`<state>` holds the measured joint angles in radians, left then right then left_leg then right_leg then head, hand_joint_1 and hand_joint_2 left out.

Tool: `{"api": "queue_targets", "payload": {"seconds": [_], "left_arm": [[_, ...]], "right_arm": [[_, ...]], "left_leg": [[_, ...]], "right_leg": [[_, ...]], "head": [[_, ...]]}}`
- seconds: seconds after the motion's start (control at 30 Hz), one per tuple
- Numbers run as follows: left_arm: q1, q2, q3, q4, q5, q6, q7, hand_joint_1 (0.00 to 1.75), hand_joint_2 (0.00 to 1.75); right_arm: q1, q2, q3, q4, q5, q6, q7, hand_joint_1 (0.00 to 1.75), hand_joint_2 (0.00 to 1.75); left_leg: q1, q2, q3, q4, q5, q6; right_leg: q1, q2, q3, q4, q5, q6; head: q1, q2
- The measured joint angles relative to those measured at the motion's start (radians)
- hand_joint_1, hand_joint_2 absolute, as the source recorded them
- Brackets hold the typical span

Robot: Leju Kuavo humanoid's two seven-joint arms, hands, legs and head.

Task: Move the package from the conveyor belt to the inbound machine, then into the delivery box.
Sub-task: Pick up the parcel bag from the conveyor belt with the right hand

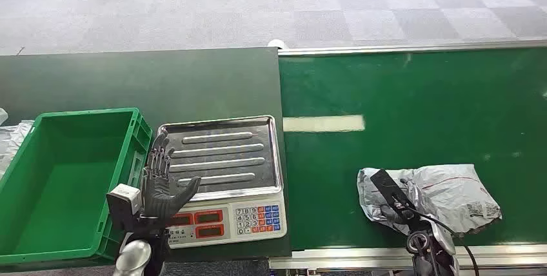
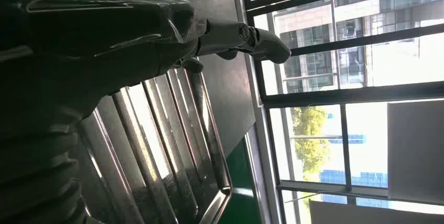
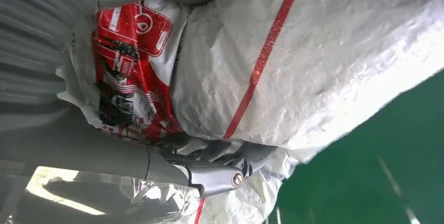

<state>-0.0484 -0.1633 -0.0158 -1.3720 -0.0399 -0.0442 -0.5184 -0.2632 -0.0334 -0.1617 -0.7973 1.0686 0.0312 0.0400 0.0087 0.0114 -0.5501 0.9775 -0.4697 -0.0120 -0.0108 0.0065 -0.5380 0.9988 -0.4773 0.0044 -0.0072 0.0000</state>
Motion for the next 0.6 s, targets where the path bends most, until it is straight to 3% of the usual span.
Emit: {"api": "queue_targets", "payload": {"seconds": [0.2,0.6], "left_arm": [[0.009,0.0,0.001,-0.01,0.004,0.0,0.0,0.0,1.75],[0.008,-0.001,0.002,-0.015,0.001,-0.008,0.0,0.0,1.75]], "right_arm": [[0.0,0.008,0.064,0.006,0.018,-0.06,-0.054,1.75,1.75],[-0.006,0.019,0.107,0.005,0.004,-0.071,-0.1,1.75,1.75]], "left_leg": [[0.001,-0.002,-0.002,0.0,0.001,0.0],[0.001,-0.003,-0.009,0.0,0.001,0.0]], "right_leg": [[0.001,0.0,-0.003,0.0,0.0,-0.001],[0.002,-0.001,-0.01,0.001,0.0,-0.001]], "head": [[0.0,0.0],[0.0,0.0]]}}
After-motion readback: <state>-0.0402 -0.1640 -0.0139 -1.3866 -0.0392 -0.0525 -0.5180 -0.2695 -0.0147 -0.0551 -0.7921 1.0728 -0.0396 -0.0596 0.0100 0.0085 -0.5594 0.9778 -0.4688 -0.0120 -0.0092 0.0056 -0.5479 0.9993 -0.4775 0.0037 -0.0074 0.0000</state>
